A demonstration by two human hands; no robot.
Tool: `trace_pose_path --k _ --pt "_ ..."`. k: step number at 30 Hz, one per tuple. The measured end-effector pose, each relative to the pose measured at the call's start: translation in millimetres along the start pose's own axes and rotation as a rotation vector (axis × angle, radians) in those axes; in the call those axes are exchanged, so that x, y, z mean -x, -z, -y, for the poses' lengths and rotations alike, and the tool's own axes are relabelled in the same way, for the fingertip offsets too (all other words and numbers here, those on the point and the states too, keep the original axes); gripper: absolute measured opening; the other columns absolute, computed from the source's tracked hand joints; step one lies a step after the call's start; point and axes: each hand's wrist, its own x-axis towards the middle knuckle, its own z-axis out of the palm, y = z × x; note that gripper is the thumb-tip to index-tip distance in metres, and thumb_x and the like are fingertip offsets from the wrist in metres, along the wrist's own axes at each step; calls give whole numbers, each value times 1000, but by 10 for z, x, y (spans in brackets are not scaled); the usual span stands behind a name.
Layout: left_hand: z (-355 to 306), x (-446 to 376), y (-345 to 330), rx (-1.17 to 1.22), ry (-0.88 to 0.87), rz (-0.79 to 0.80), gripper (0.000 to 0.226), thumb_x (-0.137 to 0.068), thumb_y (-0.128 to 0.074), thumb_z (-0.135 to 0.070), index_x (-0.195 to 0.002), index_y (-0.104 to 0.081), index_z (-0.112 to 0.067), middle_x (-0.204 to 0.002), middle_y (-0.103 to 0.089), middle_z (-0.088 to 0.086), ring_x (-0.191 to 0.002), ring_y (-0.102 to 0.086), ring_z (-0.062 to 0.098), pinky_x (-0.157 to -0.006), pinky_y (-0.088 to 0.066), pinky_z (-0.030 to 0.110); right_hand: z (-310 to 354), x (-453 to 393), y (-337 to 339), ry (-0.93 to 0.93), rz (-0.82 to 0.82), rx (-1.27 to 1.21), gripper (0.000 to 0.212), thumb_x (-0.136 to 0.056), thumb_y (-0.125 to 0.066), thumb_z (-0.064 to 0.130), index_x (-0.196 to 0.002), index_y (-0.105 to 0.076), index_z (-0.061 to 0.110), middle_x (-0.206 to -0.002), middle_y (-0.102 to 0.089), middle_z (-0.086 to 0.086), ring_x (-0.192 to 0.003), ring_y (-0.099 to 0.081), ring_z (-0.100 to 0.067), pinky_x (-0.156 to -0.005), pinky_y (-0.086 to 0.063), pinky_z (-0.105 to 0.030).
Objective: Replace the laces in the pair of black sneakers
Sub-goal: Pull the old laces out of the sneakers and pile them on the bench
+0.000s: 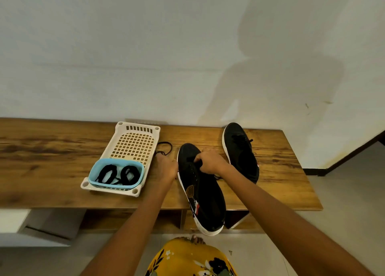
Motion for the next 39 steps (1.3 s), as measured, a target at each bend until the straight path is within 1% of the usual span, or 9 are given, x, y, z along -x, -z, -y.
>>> trace_pose_path --k 6,11,14,19,21,26,31,35,39 --pt "-189 184 -83 -235 -156 191 79 -84 -57 -6 -146 -7 -5 -135 -41 21 -113 -51 31 -81 -44 34 211 -14 -169 -51 -162 271 27 -94 -50 11 -119 -61 11 -128 -50 -11 -122 -42 -28 -89 -45 -34" --pt "-138 158 -65 -663 -683 107 45 -92 -50 -22 -137 -41 -20 -148 -28 10 -136 -28 27 -112 -22 46 155 -55 -125 -45 -274 160 24 -96 -48 19 -110 -62 5 -113 -63 -13 -104 -59 -29 -80 -45 -34" --pt "-130 162 -96 -648 -698 213 32 -99 -36 -30 -127 -49 -19 -124 -59 5 -123 -48 21 -114 -6 49 26 -82 -149 -175 -337 -244 24 -93 -53 23 -111 -55 7 -108 -58 -10 -97 -58 -26 -77 -45 -35" --pt "-99 98 -82 -584 -660 144 41 -95 -45 -41 -125 -47 -13 -116 -62 7 -118 -50 25 -107 -26 39 -165 -107 -249 -648 -423 -1306 31 -96 -50 33 -73 -54 13 -81 -62 -9 -81 -61 -27 -71 -50 -34" --pt "-129 96 -75 -545 -661 109 56 -90 -53 -46 -131 -39 -11 -109 -66 3 -115 -54 21 -107 -29 35 -185 -110 -323 -691 -419 -1443 41 -93 -50 47 -70 -55 13 -81 -63 -12 -80 -63 -31 -74 -53 -38" --pt "-204 120 -100 -728 -822 -9 52 -85 -61 -45 -130 -46 -23 -131 -43 3 -124 -41 21 -105 -29 36 -148 -83 -275 -589 -424 -1320 44 -97 -43 47 -68 -56 17 -71 -60 -3 -71 -58 -21 -68 -46 -32" --pt "-376 97 -113 -973 -835 40 26 -89 -55 -44 -106 -68 -29 -122 -54 -2 -120 -43 18 -108 -20 42 -113 -22 -310 -310 -465 -1183 37 -97 -50 30 -64 -62 19 -61 -56 3 -55 -48 -8 -55 -35 -24" --pt "-725 105 13 -565 -711 -13 26 -90 -56 -41 -104 -71 -25 -107 -68 -1 -105 -58 18 -100 -28 36 -126 8 -404 -54 -352 -953 17 -90 -61 15 -103 -71 13 -77 -57 5 -70 -52 -4 -67 -41 -21" --pt "-1146 203 107 -76 -521 438 23 -87 -64 -28 -97 -72 -10 -90 -68 -1 -79 -60 9 -73 -43 20 -85 35 -395 -6 -324 -804 28 -88 -64 31 -115 -68 22 -95 -52 1 -85 -50 -3 -78 -37 -19"
